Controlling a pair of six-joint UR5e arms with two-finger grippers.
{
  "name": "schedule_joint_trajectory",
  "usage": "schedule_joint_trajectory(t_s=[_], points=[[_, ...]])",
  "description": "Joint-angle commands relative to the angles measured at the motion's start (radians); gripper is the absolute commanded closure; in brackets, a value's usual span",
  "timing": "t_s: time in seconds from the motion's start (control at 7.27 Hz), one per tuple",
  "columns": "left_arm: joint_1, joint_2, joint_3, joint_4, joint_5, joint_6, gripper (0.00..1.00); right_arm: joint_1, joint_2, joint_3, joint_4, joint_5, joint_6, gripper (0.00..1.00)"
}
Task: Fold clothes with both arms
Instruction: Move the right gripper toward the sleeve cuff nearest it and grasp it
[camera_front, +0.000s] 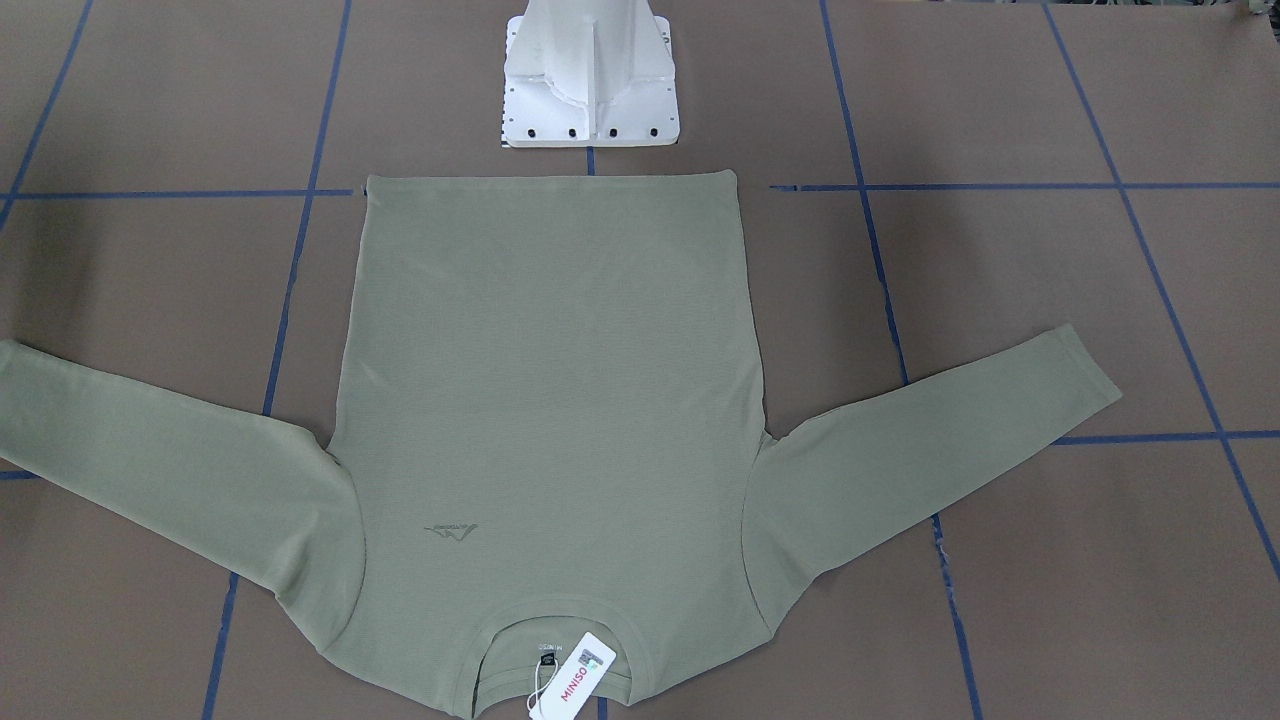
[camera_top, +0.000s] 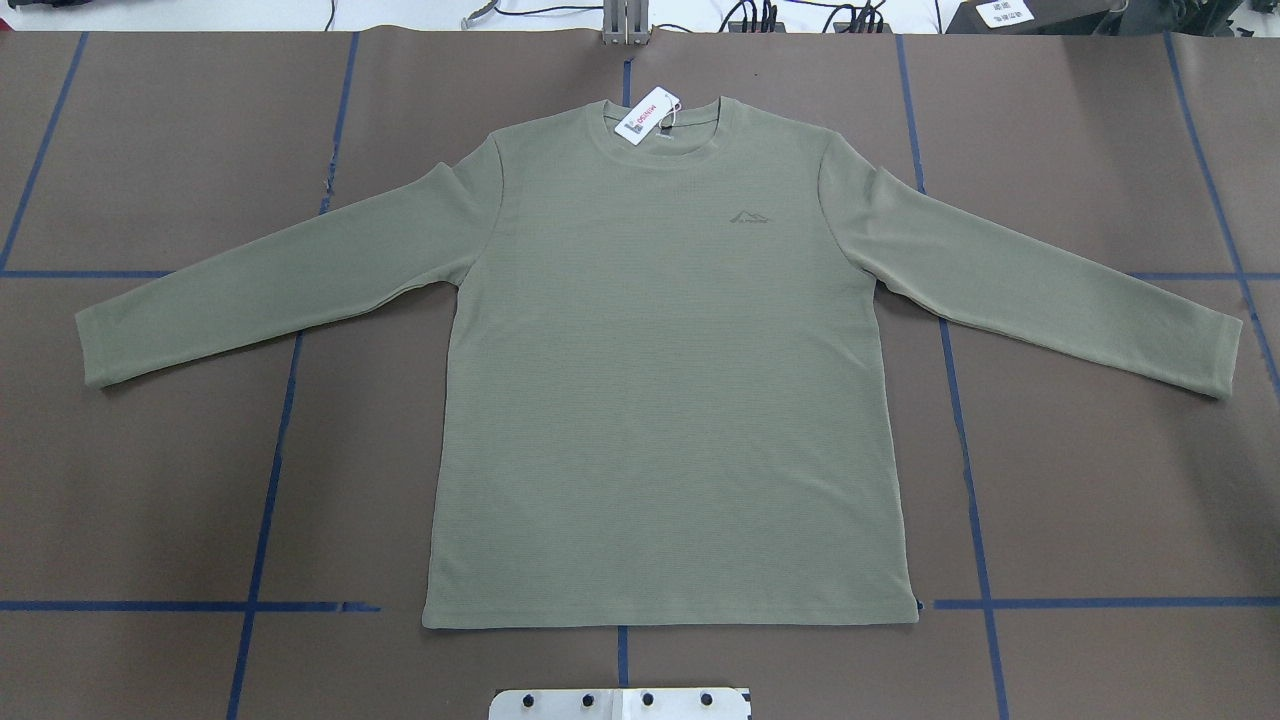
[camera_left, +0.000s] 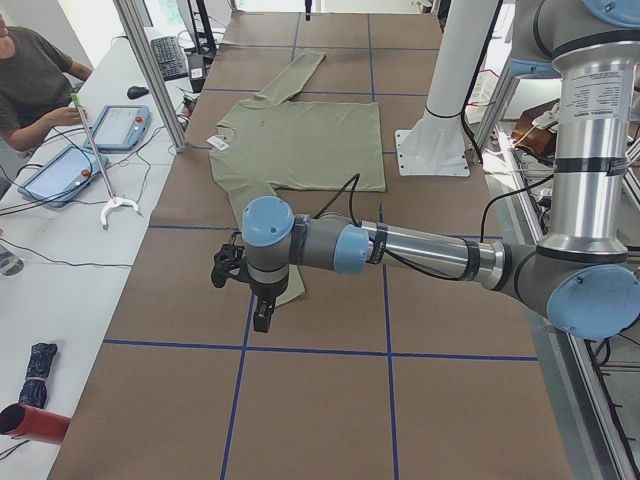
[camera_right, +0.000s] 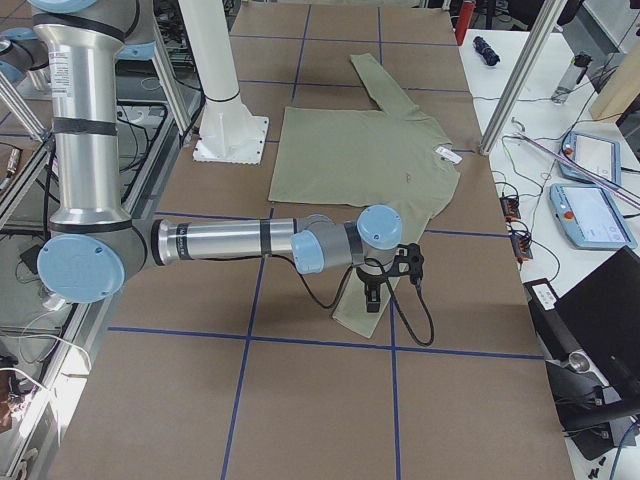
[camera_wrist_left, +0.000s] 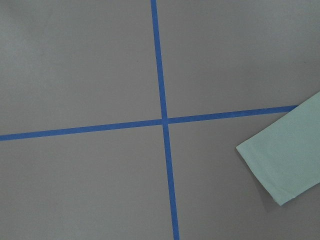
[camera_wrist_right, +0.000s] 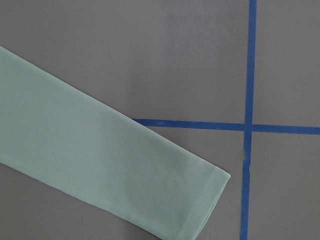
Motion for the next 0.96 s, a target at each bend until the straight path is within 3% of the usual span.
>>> schedule_joint_trajectory(t_s=[0.0,0.28,0.41,0.55,0.83], points=[[0.002,0.003,-0.011,-0.003,-0.002,-0.004,0.00,-0.033,-0.023,-0.037,0.060,0.003,0.013,0.00],[0.005,0.000,-0.017,-0.015,-0.004,-0.002,0.00,-0.082,-0.015,-0.084,0.062,0.001,0.014,0.00],[0.007,0.000,-0.019,-0.015,-0.049,-0.001,0.00,-0.085,0.032,-0.153,0.075,0.000,0.019,0.00],[0.007,0.000,-0.019,-0.016,-0.062,-0.002,0.00,-0.090,0.093,-0.243,0.126,0.000,0.095,0.00],[0.007,-0.001,-0.022,-0.018,-0.091,-0.004,0.00,-0.125,0.141,-0.452,0.352,-0.002,0.256,0.03]])
